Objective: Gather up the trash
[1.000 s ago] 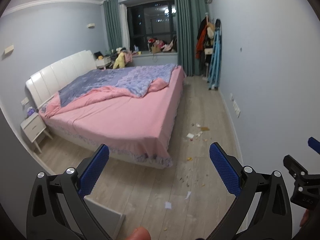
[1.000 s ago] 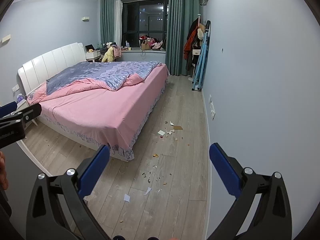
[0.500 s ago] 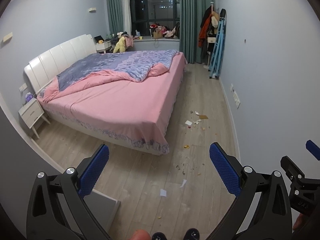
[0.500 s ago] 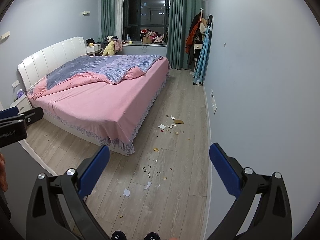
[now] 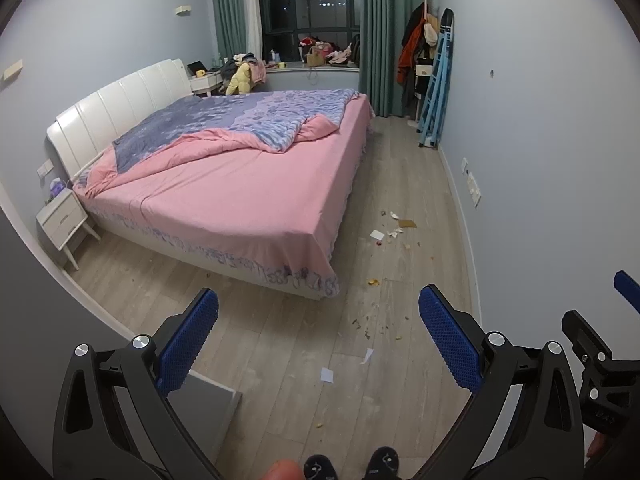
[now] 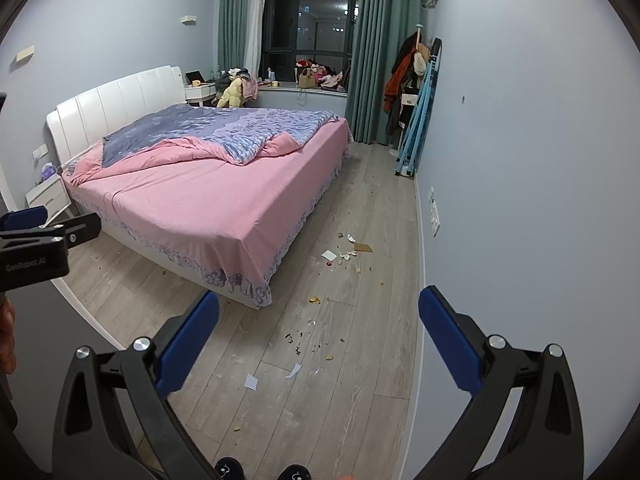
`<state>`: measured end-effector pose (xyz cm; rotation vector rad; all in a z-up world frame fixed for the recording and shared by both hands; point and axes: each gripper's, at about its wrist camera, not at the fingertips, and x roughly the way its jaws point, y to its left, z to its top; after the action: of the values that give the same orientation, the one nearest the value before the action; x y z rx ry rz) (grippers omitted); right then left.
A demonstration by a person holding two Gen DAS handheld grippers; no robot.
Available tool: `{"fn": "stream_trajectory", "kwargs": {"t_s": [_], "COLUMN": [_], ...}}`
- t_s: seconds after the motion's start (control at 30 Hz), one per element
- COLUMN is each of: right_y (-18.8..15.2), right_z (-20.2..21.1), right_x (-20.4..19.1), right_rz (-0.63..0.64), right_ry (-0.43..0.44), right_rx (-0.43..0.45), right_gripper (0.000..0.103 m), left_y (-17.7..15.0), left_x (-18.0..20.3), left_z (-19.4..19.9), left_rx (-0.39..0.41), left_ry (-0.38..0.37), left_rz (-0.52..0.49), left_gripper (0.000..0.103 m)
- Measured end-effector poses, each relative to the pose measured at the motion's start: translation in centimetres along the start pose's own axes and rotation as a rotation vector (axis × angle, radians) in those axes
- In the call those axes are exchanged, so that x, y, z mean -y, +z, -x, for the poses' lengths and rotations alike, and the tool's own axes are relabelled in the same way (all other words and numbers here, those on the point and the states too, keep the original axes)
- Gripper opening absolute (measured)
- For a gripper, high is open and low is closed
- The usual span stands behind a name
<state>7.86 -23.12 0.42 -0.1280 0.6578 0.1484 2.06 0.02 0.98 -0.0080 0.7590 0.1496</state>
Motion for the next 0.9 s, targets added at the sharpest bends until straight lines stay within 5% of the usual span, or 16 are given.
{"fn": "stream_trajectory", "kwargs": {"t_s": [0.47, 0.9], "right_y": [0.01, 0.12], "right_z": [-0.05, -0.24], "right_x": [-0.73, -0.8], "right_rz": [0.023, 0.03], "right_ry": [0.003, 0.006], "right_rx": [0.002, -0.004], "right_gripper": [0.097, 0.097], "left_y": [-0.28, -0.15], "left_x": [0.58, 0.61], "left_z": [0.48, 0.47], "left_rx": [0.061, 0.022], "left_ry": [0.056, 0.004], "left_rz": [-0.033, -0.025], "left_gripper": [0.097, 0.097]}}
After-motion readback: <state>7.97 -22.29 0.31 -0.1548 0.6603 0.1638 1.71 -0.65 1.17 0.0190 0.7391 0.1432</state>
